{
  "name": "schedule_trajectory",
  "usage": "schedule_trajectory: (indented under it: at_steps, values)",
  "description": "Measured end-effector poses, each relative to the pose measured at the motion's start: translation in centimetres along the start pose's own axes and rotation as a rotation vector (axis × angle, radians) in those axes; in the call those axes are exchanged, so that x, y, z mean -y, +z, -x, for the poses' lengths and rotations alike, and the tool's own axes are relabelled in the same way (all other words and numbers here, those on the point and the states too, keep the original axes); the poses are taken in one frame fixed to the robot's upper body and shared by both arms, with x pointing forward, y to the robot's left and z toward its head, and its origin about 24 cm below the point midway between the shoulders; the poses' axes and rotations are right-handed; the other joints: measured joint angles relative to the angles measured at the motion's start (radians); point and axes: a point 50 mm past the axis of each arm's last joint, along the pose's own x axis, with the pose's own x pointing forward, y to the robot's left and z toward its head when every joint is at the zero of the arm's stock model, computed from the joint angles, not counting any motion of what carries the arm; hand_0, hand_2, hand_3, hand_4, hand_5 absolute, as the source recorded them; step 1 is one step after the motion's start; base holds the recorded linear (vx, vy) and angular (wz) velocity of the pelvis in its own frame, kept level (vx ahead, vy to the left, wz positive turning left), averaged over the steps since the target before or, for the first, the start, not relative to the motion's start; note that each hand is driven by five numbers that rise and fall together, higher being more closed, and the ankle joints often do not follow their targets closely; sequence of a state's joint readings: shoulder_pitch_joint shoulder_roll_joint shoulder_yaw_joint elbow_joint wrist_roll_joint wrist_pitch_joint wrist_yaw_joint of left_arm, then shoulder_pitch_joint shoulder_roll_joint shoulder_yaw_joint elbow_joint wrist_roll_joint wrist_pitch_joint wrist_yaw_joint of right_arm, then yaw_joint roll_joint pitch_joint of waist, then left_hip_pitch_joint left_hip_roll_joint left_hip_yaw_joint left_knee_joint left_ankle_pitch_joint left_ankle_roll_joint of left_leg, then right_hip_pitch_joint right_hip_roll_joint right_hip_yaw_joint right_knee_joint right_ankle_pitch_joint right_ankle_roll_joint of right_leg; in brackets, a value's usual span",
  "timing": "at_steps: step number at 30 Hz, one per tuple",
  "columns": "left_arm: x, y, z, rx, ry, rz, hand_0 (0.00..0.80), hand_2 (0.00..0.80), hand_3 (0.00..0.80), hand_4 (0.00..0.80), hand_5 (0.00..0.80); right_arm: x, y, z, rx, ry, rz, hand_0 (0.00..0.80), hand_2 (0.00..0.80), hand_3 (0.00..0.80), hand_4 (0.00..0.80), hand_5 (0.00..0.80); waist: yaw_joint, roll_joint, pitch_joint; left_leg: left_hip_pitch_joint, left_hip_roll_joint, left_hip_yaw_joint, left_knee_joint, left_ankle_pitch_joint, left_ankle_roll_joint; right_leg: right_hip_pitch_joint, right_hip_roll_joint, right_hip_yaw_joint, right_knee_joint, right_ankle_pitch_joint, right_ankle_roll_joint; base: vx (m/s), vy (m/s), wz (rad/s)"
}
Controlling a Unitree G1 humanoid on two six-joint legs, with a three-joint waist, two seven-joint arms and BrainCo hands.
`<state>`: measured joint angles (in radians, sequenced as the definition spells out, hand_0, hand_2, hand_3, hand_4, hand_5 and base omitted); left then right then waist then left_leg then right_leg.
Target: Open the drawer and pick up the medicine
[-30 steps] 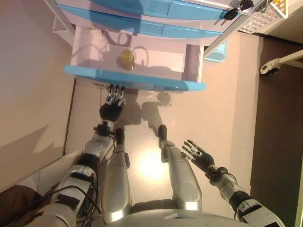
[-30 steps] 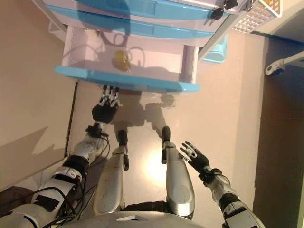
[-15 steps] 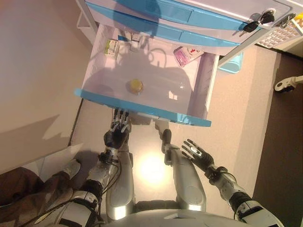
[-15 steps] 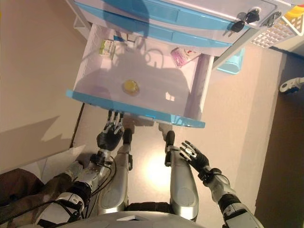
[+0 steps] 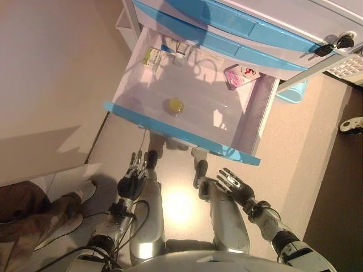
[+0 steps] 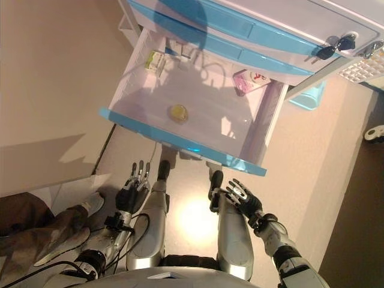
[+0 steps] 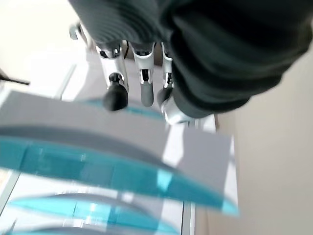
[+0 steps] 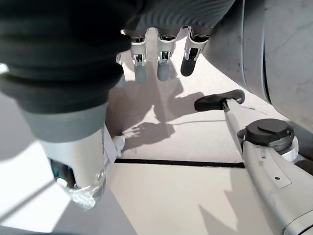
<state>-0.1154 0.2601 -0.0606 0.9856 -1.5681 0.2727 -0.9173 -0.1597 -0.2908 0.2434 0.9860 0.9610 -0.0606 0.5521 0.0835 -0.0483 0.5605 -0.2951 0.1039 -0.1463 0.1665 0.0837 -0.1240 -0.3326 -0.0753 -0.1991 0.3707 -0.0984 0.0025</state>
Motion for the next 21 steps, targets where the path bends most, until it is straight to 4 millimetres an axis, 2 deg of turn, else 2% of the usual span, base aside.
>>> schedule_trajectory:
  at_steps: [8, 12, 16, 19, 21]
  values:
    - [-2.5, 1.4, 2.5, 0.058, 0.293, -0.009, 0.000, 0.000, 0.000, 0.000, 0.000, 3.5, -1.1, 2.1, -0.019, -0.235, -0.154, 0.000, 0.000, 0.000, 0.000, 0.000, -0.002, 0.003, -0.002, 0.052, 0.000, 0.007, -0.017, 0.000, 0.001, 0.044, -0.003, 0.004, -0.005, -0.002, 0.002, 0.035, 0.034, 0.00]
    - [-3.3, 1.5, 3.6, 0.048, 0.382, -0.054, 0.000, 0.000, 0.000, 0.000, 0.000, 5.7, -2.5, 4.2, -0.056, -0.446, -0.307, 0.000, 0.000, 0.000, 0.000, 0.000, -0.002, 0.021, -0.019, 0.093, 0.001, 0.018, -0.036, -0.002, -0.001, 0.077, -0.003, 0.015, -0.016, -0.004, 0.004, 0.088, 0.010, -0.05]
    - [-4.0, 1.5, 5.5, 0.055, 0.464, -0.102, 0.000, 0.000, 0.000, 0.000, 0.000, 7.8, -3.8, 7.0, -0.017, -0.670, -0.394, 0.000, 0.000, 0.000, 0.000, 0.000, -0.004, 0.035, -0.086, 0.118, 0.003, 0.024, -0.056, -0.002, -0.001, 0.100, 0.003, 0.021, -0.047, -0.002, 0.005, 0.117, -0.038, -0.05]
    - [-4.3, 1.6, 7.3, 0.073, 0.519, -0.108, 0.000, 0.000, 0.000, 0.000, 0.000, 9.7, -2.5, 9.8, 0.112, -0.819, -0.369, 0.000, 0.000, 0.000, 0.000, 0.000, -0.009, 0.027, -0.137, 0.155, 0.004, 0.027, -0.075, -0.010, 0.003, 0.151, 0.008, 0.023, -0.097, 0.005, 0.017, 0.102, -0.022, -0.02]
    - [-4.3, 2.0, 8.5, 0.075, 0.546, -0.142, 0.000, 0.000, 0.000, 0.000, 0.000, 10.1, 0.1, 10.8, 0.260, -0.863, -0.311, 0.000, 0.000, 0.000, 0.000, 0.000, -0.012, 0.010, -0.154, 0.173, 0.004, 0.037, -0.079, -0.014, 0.007, 0.178, 0.010, 0.028, -0.129, 0.014, 0.025, 0.090, 0.022, -0.07]
